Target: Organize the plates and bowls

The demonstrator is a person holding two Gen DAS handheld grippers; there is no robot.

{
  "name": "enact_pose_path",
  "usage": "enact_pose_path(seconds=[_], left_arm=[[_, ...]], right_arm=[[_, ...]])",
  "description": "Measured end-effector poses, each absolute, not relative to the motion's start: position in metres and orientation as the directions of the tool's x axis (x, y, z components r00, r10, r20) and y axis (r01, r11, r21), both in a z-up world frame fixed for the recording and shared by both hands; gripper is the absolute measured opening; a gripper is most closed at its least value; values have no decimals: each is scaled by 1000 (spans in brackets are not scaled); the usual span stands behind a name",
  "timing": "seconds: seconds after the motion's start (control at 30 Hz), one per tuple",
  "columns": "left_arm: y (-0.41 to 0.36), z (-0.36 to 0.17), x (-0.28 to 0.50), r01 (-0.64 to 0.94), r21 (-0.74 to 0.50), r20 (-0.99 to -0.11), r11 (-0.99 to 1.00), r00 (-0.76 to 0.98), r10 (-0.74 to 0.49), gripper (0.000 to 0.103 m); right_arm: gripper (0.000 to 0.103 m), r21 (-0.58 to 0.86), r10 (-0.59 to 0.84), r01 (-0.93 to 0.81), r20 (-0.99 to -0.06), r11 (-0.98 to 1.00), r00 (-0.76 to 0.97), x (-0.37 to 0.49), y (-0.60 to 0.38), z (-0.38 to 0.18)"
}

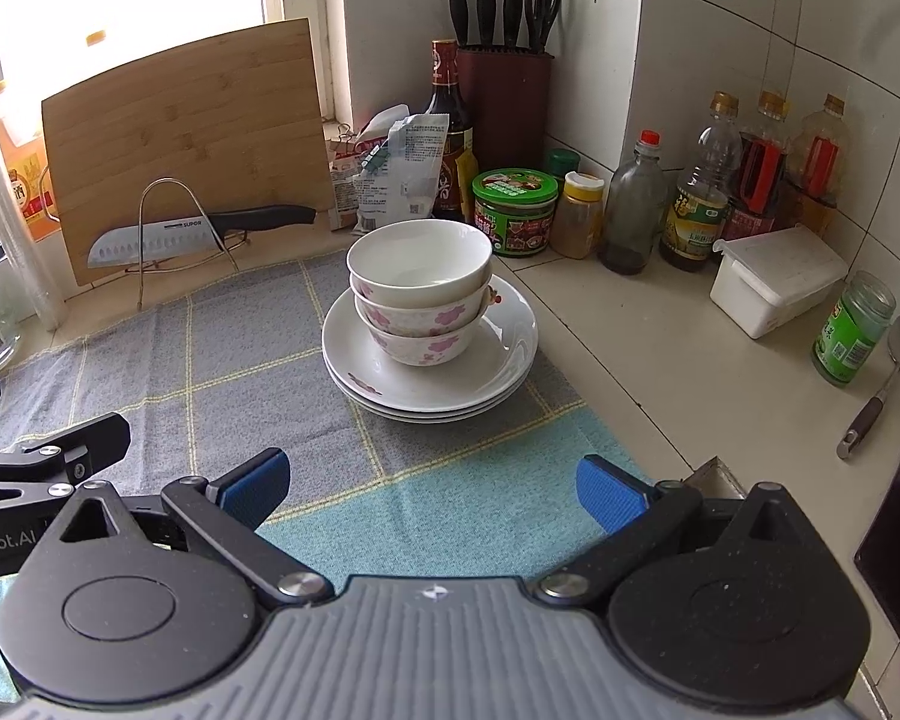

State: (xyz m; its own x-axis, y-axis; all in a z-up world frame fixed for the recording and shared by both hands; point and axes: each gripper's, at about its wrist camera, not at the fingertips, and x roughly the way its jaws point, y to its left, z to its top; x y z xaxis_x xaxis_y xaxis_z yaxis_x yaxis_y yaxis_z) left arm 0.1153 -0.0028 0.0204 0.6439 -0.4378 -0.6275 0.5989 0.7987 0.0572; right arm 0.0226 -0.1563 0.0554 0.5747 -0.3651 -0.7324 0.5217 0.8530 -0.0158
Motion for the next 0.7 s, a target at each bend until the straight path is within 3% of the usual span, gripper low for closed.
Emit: enact_pose_path(seconds=[0.7], left_arm=[[-3,19,119,601,56,-632,797,639,-438,102]], right_arm=[[103,-25,-375,527,-730,850,571,26,-156,57]])
